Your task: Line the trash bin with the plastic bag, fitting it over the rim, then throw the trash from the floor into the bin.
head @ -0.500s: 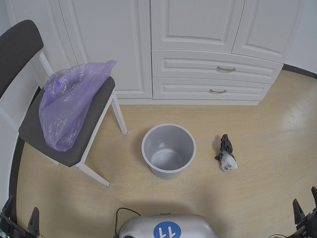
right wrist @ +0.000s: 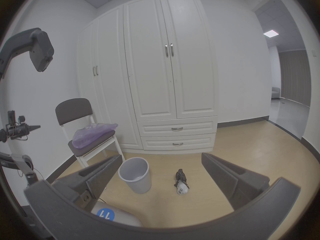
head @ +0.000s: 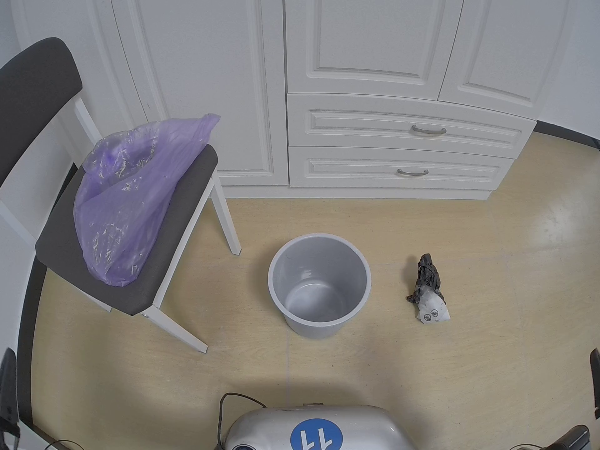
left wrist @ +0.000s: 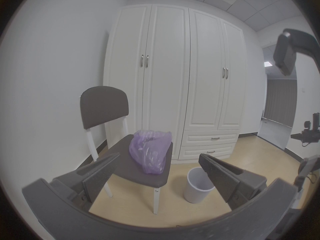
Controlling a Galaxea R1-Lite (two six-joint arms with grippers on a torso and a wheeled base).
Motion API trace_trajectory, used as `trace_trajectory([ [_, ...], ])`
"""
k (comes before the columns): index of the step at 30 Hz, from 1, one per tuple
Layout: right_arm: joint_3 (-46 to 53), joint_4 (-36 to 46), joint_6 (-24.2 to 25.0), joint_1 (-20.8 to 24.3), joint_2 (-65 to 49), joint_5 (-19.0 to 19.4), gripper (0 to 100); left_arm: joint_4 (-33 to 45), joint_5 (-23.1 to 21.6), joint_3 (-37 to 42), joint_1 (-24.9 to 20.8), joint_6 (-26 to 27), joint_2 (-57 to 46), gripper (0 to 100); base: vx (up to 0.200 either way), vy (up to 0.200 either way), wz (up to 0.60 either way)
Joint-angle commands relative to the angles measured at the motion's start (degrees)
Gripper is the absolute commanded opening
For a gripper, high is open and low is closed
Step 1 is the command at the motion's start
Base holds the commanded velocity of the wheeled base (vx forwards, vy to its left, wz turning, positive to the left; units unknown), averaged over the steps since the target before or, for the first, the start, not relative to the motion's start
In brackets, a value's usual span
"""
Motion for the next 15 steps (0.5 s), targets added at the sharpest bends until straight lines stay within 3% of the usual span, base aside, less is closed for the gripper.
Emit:
trace_trajectory([
  [1, -15.50, 0.19, -3.10, -4.59, 26.46, 5.40, 100, 2.32, -2.28, -16.40, -1.30, 0.30, 28.94, 100, 0.000, 0.000, 0.00],
  [5, -20.24, -2.89, -1.43, -5.64, 38.59, 0.74, 100, 2.32, -1.84, -21.06, -4.02, 5.04, 42.48, 100, 0.000, 0.000, 0.00],
  [8, -20.68, -5.53, 0.06, -4.85, 42.98, -3.30, 100, 2.32, 1.68, -22.99, -7.36, 7.24, 48.89, 100, 0.000, 0.000, 0.00],
  [9, -20.51, -7.11, 0.94, -4.50, 44.92, -5.94, 100, 2.23, 5.72, -24.49, -10.88, 8.12, 52.58, 100, 0.000, 0.000, 0.00],
  [10, -19.63, -8.87, 2.17, -4.23, 46.76, -9.36, 100, 2.32, 12.75, -27.04, -17.30, 8.21, 57.24, 100, 0.000, 0.000, 0.00],
  [11, -19.45, -9.13, 2.44, -4.15, 46.94, -9.98, 100, 2.32, 14.07, -27.47, -18.44, 8.21, 58.12, 100, 0.000, 0.000, 0.00],
  [12, -18.31, -10.36, 2.96, -4.23, 47.73, -12.09, 100, 2.32, 21.63, -29.67, -24.15, 8.21, 62.96, 100, 0.000, 0.000, 0.00],
  [15, -17.61, -11.50, 2.70, -4.23, 48.69, -13.76, 100, 2.49, 30.42, -31.69, -30.74, 8.82, 68.84, 100, 0.000, 0.000, 0.00],
])
